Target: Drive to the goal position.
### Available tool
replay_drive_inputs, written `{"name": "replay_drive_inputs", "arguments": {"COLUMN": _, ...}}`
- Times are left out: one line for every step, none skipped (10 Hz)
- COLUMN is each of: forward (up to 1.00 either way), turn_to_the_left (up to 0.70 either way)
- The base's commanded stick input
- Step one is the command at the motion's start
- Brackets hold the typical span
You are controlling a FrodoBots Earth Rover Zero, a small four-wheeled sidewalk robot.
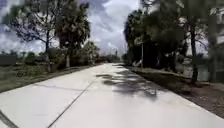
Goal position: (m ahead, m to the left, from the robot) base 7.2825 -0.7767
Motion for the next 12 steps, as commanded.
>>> {"name": "replay_drive_inputs", "arguments": {"forward": 0.85, "turn_to_the_left": 0.00}}
{"name": "replay_drive_inputs", "arguments": {"forward": 0.85, "turn_to_the_left": 0.00}}
{"name": "replay_drive_inputs", "arguments": {"forward": 0.85, "turn_to_the_left": 0.00}}
{"name": "replay_drive_inputs", "arguments": {"forward": 0.85, "turn_to_the_left": -0.33}}
{"name": "replay_drive_inputs", "arguments": {"forward": 0.85, "turn_to_the_left": -0.24}}
{"name": "replay_drive_inputs", "arguments": {"forward": 0.85, "turn_to_the_left": 0.00}}
{"name": "replay_drive_inputs", "arguments": {"forward": 0.85, "turn_to_the_left": 0.00}}
{"name": "replay_drive_inputs", "arguments": {"forward": 0.85, "turn_to_the_left": 0.00}}
{"name": "replay_drive_inputs", "arguments": {"forward": 0.85, "turn_to_the_left": 0.00}}
{"name": "replay_drive_inputs", "arguments": {"forward": 0.85, "turn_to_the_left": 0.00}}
{"name": "replay_drive_inputs", "arguments": {"forward": 0.85, "turn_to_the_left": 0.00}}
{"name": "replay_drive_inputs", "arguments": {"forward": 0.85, "turn_to_the_left": 0.00}}
